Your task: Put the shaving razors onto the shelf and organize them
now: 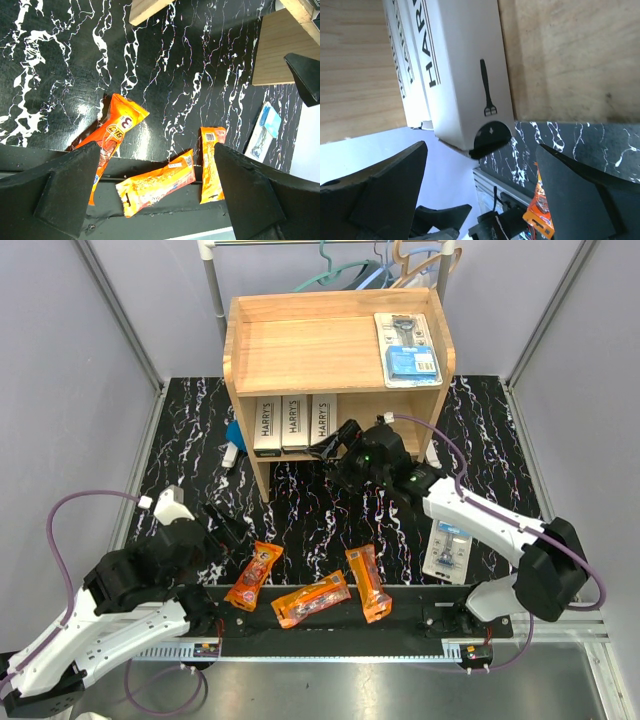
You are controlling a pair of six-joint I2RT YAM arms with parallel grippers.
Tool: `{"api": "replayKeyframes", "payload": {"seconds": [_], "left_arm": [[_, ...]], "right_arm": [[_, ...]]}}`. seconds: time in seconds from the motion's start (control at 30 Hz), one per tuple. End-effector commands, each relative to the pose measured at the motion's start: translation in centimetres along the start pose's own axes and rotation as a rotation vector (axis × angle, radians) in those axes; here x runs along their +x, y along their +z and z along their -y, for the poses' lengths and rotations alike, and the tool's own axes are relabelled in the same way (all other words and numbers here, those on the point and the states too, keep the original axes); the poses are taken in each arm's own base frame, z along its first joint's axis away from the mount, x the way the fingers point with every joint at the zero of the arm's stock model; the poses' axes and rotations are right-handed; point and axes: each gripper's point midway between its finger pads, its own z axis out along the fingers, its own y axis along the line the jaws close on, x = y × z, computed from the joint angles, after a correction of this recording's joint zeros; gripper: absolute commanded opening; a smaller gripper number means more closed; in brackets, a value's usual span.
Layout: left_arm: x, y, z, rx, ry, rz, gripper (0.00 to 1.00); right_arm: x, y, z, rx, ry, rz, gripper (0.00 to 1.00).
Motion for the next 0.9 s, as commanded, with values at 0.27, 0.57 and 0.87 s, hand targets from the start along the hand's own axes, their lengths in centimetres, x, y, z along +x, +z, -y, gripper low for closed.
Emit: {"api": "replayKeyframes", "payload": {"seconds": [0.27,0.57,0.87], "left_arm": [[0.5,0.3,1.2,0.066,0.014,-0.017,0.99],[1.2,0.8,3.1,0.116,0.113,-0.061,0.99],[5.1,3.6,5.7,0.163,0.268,-0.229,0.99]], "right_arm": [[-1.2,-7.0,-5.4,-0.198,-0.122,0.051,1.0],[-0.4,-7.7,-4.5,-0.186,-0.129,0.014,1.0],[0.1,-10.4,0.8,-0.03,-0.174,0.009,1.0]]}}
